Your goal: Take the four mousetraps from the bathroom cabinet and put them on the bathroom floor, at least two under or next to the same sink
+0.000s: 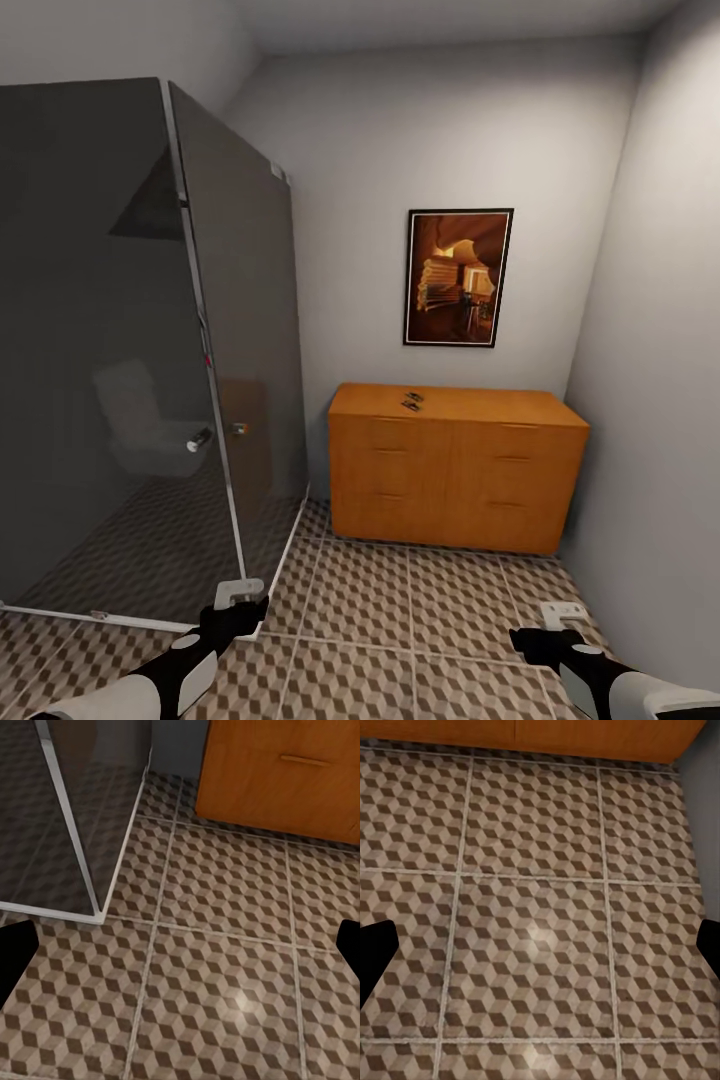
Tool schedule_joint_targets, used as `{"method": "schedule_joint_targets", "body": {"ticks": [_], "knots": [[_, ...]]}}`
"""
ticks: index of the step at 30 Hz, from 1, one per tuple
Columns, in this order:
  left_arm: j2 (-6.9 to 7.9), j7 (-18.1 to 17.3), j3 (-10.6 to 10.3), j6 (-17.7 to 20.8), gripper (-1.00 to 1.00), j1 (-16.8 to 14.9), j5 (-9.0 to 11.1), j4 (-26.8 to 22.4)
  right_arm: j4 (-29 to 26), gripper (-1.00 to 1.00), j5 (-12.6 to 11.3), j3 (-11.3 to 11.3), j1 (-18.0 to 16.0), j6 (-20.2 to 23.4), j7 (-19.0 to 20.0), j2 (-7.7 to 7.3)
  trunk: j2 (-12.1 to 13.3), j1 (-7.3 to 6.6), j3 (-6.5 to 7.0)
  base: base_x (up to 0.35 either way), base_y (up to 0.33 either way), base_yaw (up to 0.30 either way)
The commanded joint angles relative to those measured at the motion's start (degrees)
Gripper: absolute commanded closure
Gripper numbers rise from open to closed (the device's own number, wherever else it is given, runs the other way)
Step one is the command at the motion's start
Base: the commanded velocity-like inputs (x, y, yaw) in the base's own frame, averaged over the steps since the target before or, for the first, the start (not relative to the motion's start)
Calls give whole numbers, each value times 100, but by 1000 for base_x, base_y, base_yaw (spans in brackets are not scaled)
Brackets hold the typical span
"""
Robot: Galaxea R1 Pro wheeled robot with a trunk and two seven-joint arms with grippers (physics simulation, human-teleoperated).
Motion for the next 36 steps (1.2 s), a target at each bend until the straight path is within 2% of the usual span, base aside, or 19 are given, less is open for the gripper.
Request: {"method": "schedule_joint_targets", "body": {"ticks": [1,9,22,36], "knots": [[1,-26,-38,-17,-100,-3,60,7,27,-100,-61,46,-9,-43,33,1,-5,3,-3,23,-10,0],[2,-31,-37,-21,-100,-3,68,7,28,-100,-61,46,-3,-41,27,1,-5,3,-3,10,-4,0],[-5,-30,-37,-25,-100,-3,67,7,28,-100,-53,46,3,-30,16,98,-5,3,-3,11,-8,0],[-3,-24,-41,-17,-100,2,61,7,28,-100,-61,46,9,-39,13,98,-5,3,-3,232,-154,0]]}}
